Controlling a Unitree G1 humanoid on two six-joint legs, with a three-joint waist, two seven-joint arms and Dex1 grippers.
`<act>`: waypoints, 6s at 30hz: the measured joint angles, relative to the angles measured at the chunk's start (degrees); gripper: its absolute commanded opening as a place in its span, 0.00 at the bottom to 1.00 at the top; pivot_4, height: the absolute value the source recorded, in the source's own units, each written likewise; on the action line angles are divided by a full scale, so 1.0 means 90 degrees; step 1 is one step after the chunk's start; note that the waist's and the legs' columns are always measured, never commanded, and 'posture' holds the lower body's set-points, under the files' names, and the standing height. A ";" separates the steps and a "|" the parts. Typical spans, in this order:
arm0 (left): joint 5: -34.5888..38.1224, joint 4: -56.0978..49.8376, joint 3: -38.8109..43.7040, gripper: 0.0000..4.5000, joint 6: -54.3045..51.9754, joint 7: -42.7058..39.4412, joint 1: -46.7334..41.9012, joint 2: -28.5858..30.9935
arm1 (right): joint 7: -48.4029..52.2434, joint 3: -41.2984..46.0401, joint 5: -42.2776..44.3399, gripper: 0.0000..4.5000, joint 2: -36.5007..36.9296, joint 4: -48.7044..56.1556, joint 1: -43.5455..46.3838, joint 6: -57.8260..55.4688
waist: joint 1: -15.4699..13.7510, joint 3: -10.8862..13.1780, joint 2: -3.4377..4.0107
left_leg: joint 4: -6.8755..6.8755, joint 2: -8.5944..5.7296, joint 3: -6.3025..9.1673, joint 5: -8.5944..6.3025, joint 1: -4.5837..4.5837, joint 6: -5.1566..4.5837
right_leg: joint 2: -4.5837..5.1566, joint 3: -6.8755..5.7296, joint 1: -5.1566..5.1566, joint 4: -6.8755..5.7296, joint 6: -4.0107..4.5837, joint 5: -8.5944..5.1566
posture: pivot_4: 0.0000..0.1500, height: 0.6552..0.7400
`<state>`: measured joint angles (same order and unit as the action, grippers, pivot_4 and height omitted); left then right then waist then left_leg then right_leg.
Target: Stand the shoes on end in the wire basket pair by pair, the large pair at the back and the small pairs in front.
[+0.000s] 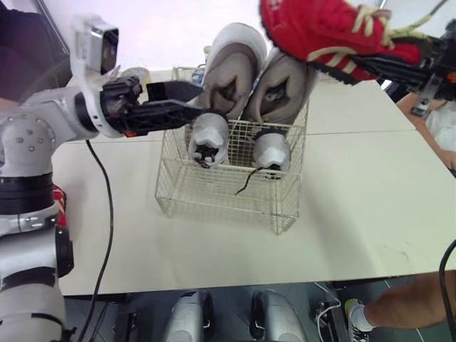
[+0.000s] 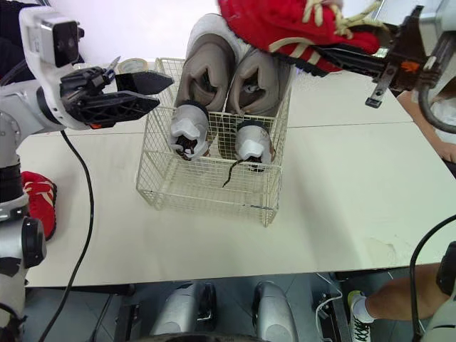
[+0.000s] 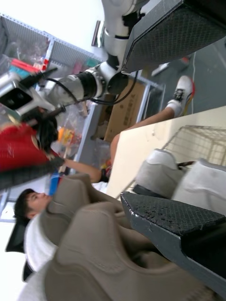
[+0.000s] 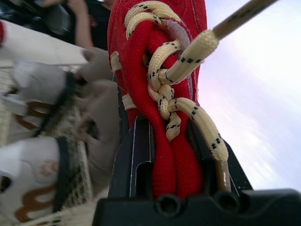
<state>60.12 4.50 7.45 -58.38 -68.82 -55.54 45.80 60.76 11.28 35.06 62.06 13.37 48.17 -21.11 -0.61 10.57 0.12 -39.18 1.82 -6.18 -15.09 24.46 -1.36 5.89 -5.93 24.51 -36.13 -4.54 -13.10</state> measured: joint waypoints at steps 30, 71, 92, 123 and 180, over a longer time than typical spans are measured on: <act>-0.0214 -0.0036 -0.1171 0.93 -0.1885 -0.1493 -0.0824 0.0216 | 0.2838 -0.2135 -0.1566 0.08 -0.1270 -0.0768 0.1958 0.2161 | 0.0033 0.0003 -0.0003 | -0.0002 0.0001 -0.0002 0.0003 0.0001 0.0004 | -0.0001 0.0002 0.0011 -0.0020 -0.0001 -0.0001 | 1.00 1.00; -0.0271 -0.0464 0.0158 0.11 -0.0699 0.0104 0.0490 -0.1497 | 0.0196 0.1071 0.1886 0.99 -0.0411 -0.1211 0.1429 -0.5900 | 0.0002 -0.0005 -0.0017 | -0.0008 -0.0004 -0.0001 -0.0015 -0.0003 -0.0027 | 0.0021 0.0000 0.0002 -0.0023 0.0008 0.0007 | 1.00 1.00; 0.0228 -0.0635 0.0330 0.11 -0.0504 0.1261 0.0657 -0.2356 | -0.6541 0.1845 0.8041 0.99 -0.3493 0.0076 -0.0503 -0.5012 | 0.0029 -0.0005 -0.0013 | -0.0001 -0.0002 0.0007 -0.0006 -0.0002 -0.0012 | 0.0006 -0.0001 0.0009 -0.0038 0.0007 0.0007 | 1.00 1.00; 0.1047 -0.1134 0.0603 0.98 -0.0782 0.2163 0.0972 -0.1847 | -0.6418 0.0354 0.8457 0.13 -0.2466 0.0411 -0.0243 -0.3401 | 0.0000 -0.0004 -0.0013 | -0.0001 0.0001 0.0008 -0.0022 0.0000 -0.0040 | 0.0004 -0.0001 0.0007 -0.0025 0.0007 0.0007 | 1.00 1.00; 0.1407 -0.1445 0.1084 1.00 -0.0534 0.2499 0.1639 -0.0402 | -0.1092 -0.1305 0.1242 0.88 -0.0805 0.1939 -0.2659 -0.2454 | -0.0015 -0.0003 -0.0032 | 0.0002 0.0001 0.0010 -0.0021 -0.0002 -0.0036 | 0.0005 -0.0004 -0.0004 0.0000 0.0005 0.0005 | 1.00 1.00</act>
<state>72.79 -8.50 17.21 -63.18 -46.33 -40.79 42.19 50.93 -0.46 46.24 54.81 30.82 24.24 -43.19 -0.75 10.54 -0.17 -39.16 1.83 -6.10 -15.28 24.45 -1.68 5.93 -5.97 24.47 -36.12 -4.49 -13.05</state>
